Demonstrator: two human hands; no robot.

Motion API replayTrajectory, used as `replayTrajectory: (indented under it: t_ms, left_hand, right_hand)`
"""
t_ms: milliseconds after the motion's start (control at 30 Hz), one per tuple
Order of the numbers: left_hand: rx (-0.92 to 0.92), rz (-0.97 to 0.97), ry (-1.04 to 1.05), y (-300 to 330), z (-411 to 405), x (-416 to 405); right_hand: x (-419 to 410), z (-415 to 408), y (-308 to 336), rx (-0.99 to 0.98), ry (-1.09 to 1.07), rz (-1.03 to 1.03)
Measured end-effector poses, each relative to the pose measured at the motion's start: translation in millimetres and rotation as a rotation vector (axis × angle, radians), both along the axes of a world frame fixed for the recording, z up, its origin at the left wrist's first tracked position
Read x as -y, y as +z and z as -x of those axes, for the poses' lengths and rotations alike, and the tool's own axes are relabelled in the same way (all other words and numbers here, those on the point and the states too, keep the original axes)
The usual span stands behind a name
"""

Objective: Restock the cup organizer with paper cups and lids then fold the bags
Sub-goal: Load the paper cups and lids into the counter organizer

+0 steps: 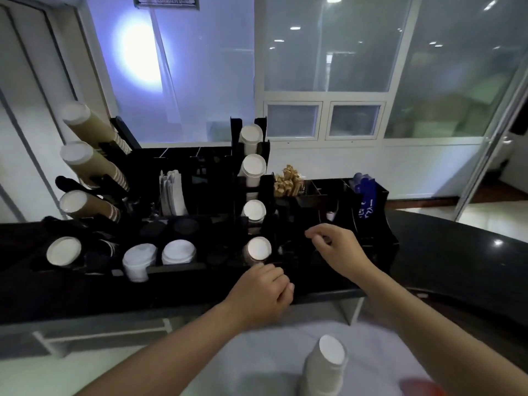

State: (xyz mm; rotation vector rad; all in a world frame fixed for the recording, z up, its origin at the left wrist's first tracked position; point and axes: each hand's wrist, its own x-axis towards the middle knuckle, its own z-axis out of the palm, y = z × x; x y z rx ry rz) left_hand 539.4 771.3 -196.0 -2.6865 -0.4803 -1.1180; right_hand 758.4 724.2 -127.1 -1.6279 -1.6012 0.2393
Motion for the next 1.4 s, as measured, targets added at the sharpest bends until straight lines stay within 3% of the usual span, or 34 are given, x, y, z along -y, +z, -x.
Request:
replayTrajectory:
  t_ms: [267, 433, 767, 867, 1000, 1067, 1267, 1400]
  left_hand:
    - [-0.277, 0.342, 0.02, -85, -16, 49]
    - [-0.441, 0.509, 0.046, -114, -15, 66]
    - [-0.676, 1.061, 0.206, -150, -12, 97]
    - [-0.633, 1.144, 0.166, -151, -11, 106]
    - [-0.393, 1.379, 0.124, -139, -20, 118]
    - [-0.281, 1.429, 0.101, -130, -28, 124]
    - [-0.142, 1.5, 0.005, -110, -46, 127]
    - [-0.176, 1.409, 0.085, -97, -54, 131]
  right_hand:
    - [115, -21, -134, -0.215, -0.073, 0.352]
    - [151, -11, -184, -0.347, -0.025, 0.508]
    - [150, 4, -220, -0.442, -0.12, 0.51]
    - [148, -7, -215, -0.618, -0.212, 0.454]
    - [147, -17, -188, -1.099, -0.229, 0.387]
    - [147, -21, -179, -1.226, -0.215, 0.348]
    - [146, -14, -167, -1.41, -0.197, 0.214]
    - [141, -1, -156, -1.429, -0.243, 0.13]
